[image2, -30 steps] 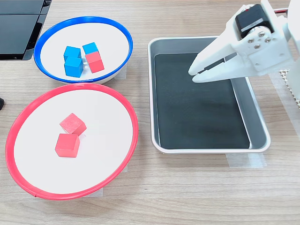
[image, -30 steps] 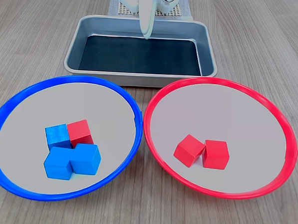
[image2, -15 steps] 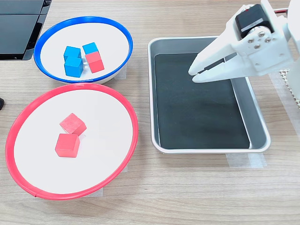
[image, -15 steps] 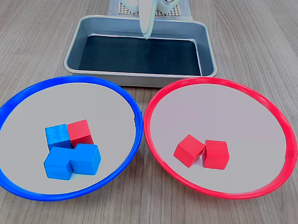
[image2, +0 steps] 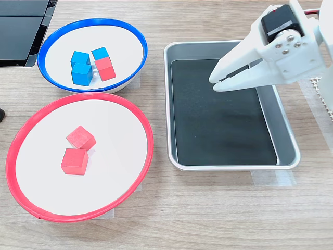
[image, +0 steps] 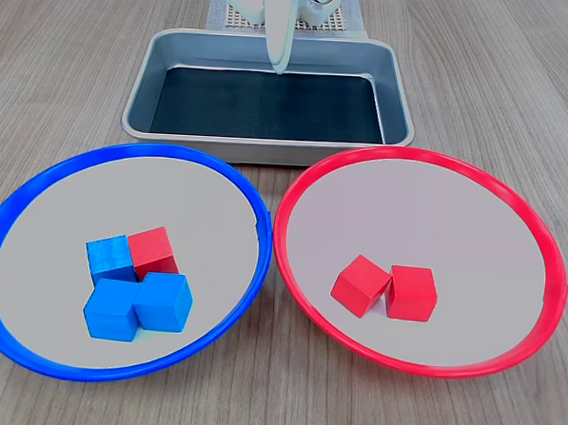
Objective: Relocate any red block in the blue dish to the red dish, correcting any misplacement.
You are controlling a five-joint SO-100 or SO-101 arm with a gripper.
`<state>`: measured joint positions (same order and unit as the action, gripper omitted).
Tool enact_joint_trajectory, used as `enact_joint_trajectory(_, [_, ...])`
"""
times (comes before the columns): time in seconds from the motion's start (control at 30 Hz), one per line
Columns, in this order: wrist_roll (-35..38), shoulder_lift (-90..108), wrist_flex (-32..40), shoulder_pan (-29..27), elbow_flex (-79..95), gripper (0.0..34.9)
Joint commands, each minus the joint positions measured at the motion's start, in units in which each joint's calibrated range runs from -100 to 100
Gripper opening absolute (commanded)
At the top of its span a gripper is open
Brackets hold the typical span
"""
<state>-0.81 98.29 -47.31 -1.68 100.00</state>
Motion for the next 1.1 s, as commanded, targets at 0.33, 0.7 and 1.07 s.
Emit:
enact_joint_trajectory(0.33, [9.67,-41.88,0.96,-2.13,-39.78,0.3])
enact_joint_trajectory(0.7, [22.08,-71.64,2.94,-4.95,-61.90,0.3])
enact_joint_trajectory(1.07, [26.52,-94.76,-4.07,-6.46,-87.03,1.9])
